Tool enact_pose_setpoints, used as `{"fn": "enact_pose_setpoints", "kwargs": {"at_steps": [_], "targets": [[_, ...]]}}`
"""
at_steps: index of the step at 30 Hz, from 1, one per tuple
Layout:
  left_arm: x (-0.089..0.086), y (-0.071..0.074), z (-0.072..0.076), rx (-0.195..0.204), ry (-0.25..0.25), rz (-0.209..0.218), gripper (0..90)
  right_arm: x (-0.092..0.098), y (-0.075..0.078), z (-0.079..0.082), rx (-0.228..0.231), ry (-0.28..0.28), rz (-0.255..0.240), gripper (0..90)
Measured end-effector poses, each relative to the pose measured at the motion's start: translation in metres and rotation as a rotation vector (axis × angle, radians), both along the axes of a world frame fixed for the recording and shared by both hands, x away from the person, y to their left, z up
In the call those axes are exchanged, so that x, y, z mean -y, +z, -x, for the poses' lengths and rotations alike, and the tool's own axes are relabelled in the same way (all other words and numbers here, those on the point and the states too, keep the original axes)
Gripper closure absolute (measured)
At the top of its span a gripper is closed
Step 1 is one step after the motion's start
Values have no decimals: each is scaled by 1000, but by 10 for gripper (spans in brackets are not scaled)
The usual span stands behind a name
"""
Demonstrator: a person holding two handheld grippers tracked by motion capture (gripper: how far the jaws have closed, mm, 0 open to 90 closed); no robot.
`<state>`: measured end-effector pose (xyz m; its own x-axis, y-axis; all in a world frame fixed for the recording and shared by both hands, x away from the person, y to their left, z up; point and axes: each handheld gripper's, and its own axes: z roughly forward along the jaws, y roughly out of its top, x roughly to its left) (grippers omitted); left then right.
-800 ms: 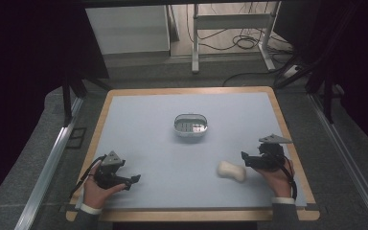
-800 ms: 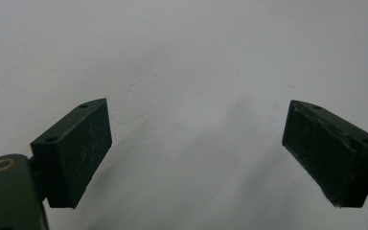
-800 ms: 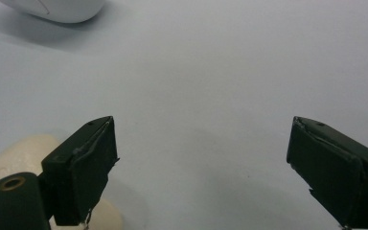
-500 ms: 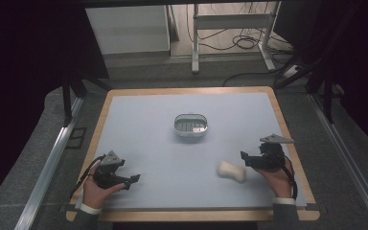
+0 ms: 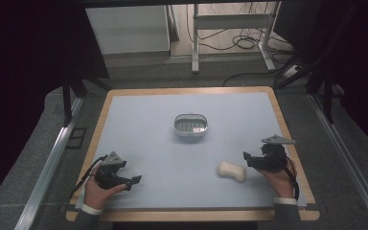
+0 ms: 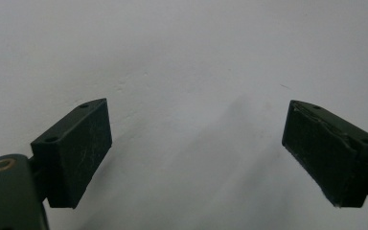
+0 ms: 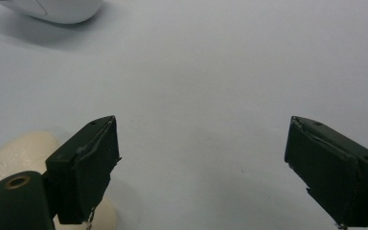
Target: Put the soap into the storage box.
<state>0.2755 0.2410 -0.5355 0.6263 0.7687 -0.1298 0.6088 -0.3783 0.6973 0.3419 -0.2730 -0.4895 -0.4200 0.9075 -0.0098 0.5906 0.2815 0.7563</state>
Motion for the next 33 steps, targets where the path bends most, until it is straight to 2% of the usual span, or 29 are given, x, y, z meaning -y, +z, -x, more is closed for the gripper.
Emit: {"fn": "enact_pose_setpoints", "kwargs": {"at_steps": [4,8,13,22,28,31,33], "targets": [[-1,2,0,5,5,5,103,-3,2,1,5,26,9,122],[-2,9,5,41,2,13,103,-3,4,6,20,47,5,127],[1,8,5,33,-5,8,103,-4,7,9,20,61,0,127],[1,10,6,35,-6,11,103,-1,17,12,21,92,24,139],[4,11,7,36,-14,1,103,-5,21,15,27,136,30,148],[5,10,7,33,-17,-1,103,-9,22,15,20,157,53,154],[5,10,7,32,-16,-3,103,-11,23,15,4,182,45,155]]}}
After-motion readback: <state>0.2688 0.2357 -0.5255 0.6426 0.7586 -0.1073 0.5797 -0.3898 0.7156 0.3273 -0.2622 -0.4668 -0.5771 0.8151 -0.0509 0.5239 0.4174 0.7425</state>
